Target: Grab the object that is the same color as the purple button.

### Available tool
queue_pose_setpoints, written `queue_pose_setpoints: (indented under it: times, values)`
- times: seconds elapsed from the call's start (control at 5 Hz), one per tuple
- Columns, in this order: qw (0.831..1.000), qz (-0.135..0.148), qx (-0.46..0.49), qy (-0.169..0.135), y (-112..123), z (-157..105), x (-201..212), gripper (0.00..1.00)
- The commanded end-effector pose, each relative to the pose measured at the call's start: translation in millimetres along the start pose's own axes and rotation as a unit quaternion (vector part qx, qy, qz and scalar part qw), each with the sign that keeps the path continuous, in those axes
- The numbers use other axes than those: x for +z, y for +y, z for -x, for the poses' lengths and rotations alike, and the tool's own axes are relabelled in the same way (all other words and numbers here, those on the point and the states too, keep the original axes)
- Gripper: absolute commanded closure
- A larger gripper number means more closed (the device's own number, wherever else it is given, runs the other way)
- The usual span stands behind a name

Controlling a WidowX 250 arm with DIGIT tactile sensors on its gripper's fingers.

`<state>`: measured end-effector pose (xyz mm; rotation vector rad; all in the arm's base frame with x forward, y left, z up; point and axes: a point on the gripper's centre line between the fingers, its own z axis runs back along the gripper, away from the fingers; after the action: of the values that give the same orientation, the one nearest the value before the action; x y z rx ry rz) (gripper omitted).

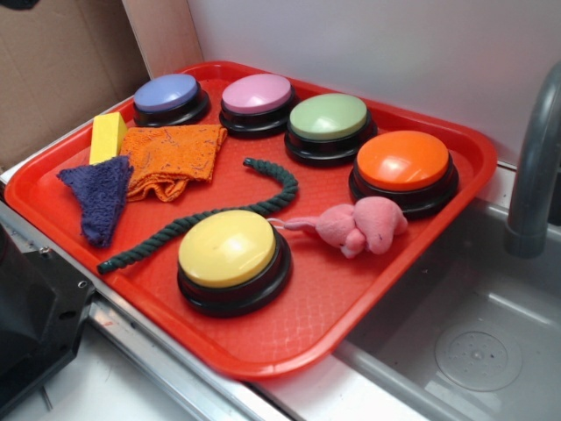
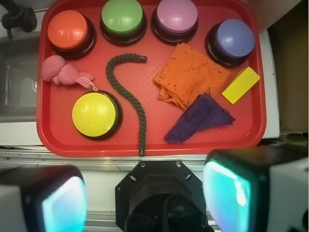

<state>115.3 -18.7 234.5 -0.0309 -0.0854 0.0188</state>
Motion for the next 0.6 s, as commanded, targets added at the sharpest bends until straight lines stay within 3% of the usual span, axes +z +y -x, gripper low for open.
queue_pose_setpoints:
  times: [0.0,0.4]
  values:
    - [1.0,0.0,0.0,0.0,0,0,0,0.0]
    - [0.994,0.011,0.109,0.003,29,-14,-44,0.0]
